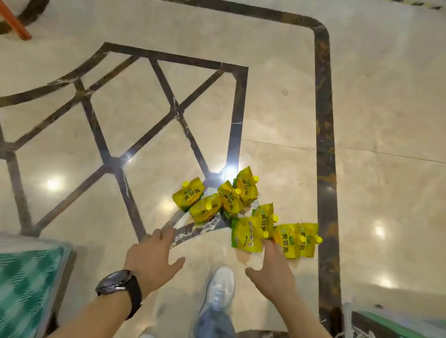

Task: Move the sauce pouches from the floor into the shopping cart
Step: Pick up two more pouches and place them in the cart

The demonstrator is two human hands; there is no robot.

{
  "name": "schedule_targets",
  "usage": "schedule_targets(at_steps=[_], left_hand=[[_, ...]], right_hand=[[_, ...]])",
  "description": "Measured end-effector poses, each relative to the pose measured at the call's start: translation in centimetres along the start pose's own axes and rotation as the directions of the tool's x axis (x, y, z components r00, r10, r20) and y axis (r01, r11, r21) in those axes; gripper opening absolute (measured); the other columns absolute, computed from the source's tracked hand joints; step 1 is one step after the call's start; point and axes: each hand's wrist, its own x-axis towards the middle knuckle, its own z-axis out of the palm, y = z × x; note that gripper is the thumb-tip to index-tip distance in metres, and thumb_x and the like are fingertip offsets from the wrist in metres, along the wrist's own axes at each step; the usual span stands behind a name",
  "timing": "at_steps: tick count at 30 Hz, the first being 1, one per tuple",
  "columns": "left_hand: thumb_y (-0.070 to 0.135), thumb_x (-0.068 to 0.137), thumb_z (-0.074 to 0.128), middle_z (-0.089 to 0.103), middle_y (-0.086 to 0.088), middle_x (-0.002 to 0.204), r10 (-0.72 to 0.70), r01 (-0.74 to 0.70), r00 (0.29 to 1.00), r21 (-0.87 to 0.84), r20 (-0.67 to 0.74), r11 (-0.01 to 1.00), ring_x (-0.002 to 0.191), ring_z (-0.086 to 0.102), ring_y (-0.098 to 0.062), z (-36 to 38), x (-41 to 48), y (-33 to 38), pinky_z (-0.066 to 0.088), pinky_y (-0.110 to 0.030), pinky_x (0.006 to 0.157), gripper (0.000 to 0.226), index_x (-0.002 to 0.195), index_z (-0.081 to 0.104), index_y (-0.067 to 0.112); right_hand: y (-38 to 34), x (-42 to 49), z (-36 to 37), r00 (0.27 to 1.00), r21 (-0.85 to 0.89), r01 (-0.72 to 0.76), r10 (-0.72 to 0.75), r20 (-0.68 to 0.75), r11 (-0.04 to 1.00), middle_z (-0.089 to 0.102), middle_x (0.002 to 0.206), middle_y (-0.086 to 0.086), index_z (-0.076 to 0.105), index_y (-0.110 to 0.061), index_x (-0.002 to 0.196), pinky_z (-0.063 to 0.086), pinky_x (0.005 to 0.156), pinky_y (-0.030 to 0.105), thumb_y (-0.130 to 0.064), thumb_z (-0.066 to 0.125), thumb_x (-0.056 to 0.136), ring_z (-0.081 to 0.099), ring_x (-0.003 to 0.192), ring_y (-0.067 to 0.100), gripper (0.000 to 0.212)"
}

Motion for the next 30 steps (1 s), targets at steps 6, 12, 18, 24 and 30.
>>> schedule_targets(at_steps=[6, 12, 18, 24, 30], left_hand=[[0.058, 0.091, 0.052, 0.043, -0.002, 0.142, -0.025, 0.027, 0.999, -0.07, 0.019, 0.997, 0.126, 0.05, -0.027, 9.1, 14.1, -1.8, 0.053, -0.04, 0.088, 0.08, 0.156, 0.016, 0.029], [0.042, 0.084, 0.073, 0.048, -0.001, 0.149, 0.08, -0.119, 0.99, -0.385, -0.115, 0.915, 0.135, 0.046, -0.024, 20.5, 27.1, -3.6, 0.043, -0.039, 0.107, 0.077, 0.15, 0.037, 0.024], [0.028, 0.075, 0.082, 0.06, -0.002, 0.139, -0.025, -0.26, 0.943, -0.785, -0.331, 0.563, 0.132, 0.054, -0.012, 27.9, 32.0, -4.6, 0.042, -0.03, 0.111, 0.064, 0.133, 0.059, 0.012], [0.01, 0.078, 0.084, 0.067, 0.002, 0.128, -0.156, -0.191, 0.95, -0.9, -0.269, 0.392, 0.122, 0.062, -0.013, 28.8, 33.6, -4.4, 0.051, -0.044, 0.103, 0.055, 0.126, 0.059, 0.018], [0.023, 0.076, 0.086, 0.074, 0.002, 0.118, -0.124, -0.011, 0.991, -0.96, -0.047, 0.281, 0.113, 0.068, -0.015, 25.6, 33.3, -5.7, 0.055, -0.041, 0.096, 0.05, 0.122, 0.067, 0.02]], right_hand=[[2.0, 16.8, 5.7, 0.999, 0.052, -0.031, 0.03, 0.023, 0.998, 0.043, 0.141, 0.013, 0.035, -0.009, 0.143, 0.037, 0.103, 0.036, -0.021, 0.075, 0.077, 0.04, 0.133, 0.031, 0.078], [3.1, 30.6, 14.2, 0.996, 0.253, 0.049, -0.028, -0.084, 0.966, 0.064, 0.121, 0.005, 0.056, -0.015, 0.126, 0.045, 0.086, 0.032, -0.017, 0.082, 0.07, 0.059, 0.112, 0.027, 0.062], [5.0, 36.5, 20.3, 0.893, 0.666, 0.076, 0.247, -0.376, 0.742, 0.07, 0.091, -0.007, 0.062, -0.025, 0.096, 0.053, 0.079, 0.023, -0.006, 0.086, 0.064, 0.066, 0.084, 0.016, 0.044], [6.2, 37.2, 25.4, 0.893, 0.678, 0.084, 0.247, -0.376, 0.73, 0.071, 0.106, -0.001, 0.061, -0.003, 0.118, 0.049, 0.096, 0.025, -0.022, 0.091, 0.056, 0.066, 0.1, 0.011, 0.071], [5.9, 37.2, 24.4, 0.883, 0.575, 0.199, 0.109, -0.456, 0.794, 0.072, 0.106, -0.004, 0.068, -0.011, 0.113, 0.05, 0.091, 0.017, -0.018, 0.086, 0.067, 0.066, 0.1, 0.004, 0.05]])
